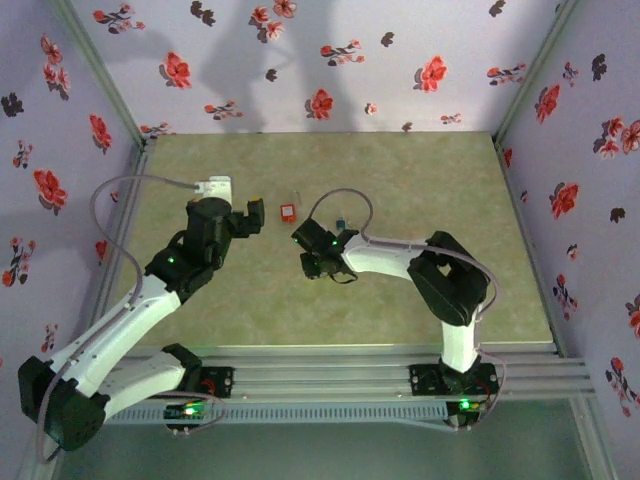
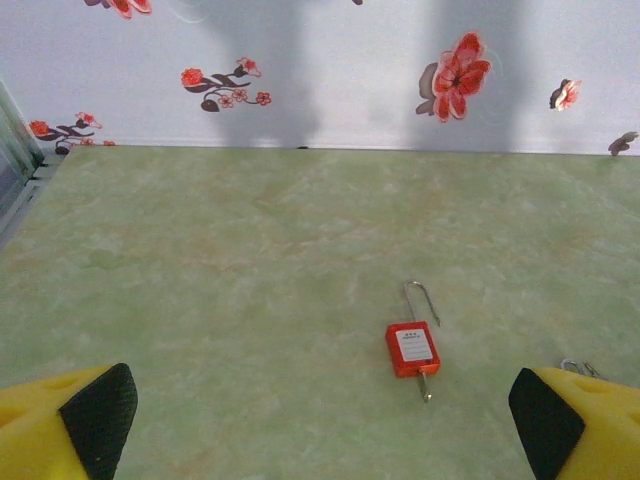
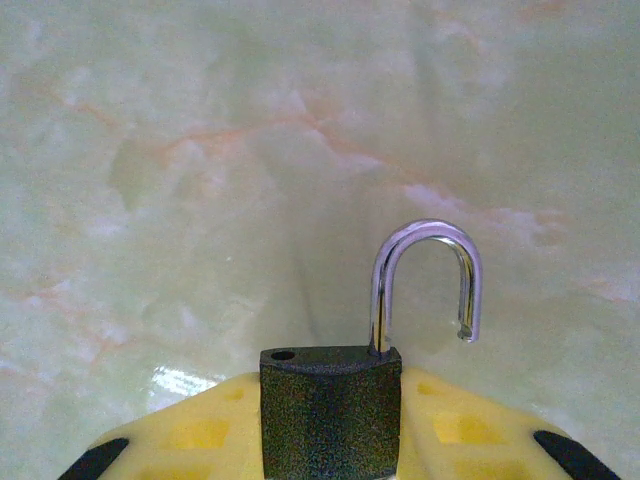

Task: Lock with the key

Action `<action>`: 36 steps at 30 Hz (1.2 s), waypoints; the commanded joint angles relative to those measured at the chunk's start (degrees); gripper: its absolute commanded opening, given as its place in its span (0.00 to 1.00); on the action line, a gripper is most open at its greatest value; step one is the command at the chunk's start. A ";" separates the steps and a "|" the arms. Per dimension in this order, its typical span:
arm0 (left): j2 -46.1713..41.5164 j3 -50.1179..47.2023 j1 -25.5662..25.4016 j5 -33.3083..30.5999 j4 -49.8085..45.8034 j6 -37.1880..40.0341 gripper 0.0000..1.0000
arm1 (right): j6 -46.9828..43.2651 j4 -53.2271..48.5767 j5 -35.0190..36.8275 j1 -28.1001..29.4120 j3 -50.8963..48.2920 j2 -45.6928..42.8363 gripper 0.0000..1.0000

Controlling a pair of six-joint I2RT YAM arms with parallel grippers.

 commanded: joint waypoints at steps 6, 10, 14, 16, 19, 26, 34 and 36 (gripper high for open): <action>1.44 0.63 -0.43 -1.36 -0.88 -0.72 1.00 | -5.84 5.45 -3.36 -0.29 -3.92 -6.95 0.30; 3.08 2.70 -0.46 0.18 -4.66 -5.52 1.00 | -7.74 5.91 -4.15 -0.50 -5.51 -9.65 0.30; 6.38 9.17 -0.44 3.36 -14.52 -14.13 1.00 | -9.57 6.57 -5.59 -0.78 -7.29 -12.74 0.29; 8.10 12.54 -0.38 6.41 -18.66 -17.49 1.00 | -10.40 7.36 -6.26 -1.12 -8.52 -14.37 0.29; 9.69 14.71 -0.29 10.62 -23.08 -21.95 1.00 | -11.46 8.59 -7.96 -1.75 -10.39 -16.52 0.29; 9.94 8.34 0.02 22.00 -18.28 -30.83 1.00 | -13.61 10.27 -12.35 -2.42 -13.56 -20.09 0.26; 14.77 3.10 0.13 31.14 -8.66 -38.89 1.00 | -14.15 12.82 -16.00 -3.14 -17.06 -23.40 0.26; 16.12 2.31 0.13 32.56 -6.63 -40.32 1.00 | -14.34 13.35 -16.97 -3.22 -17.59 -24.01 0.26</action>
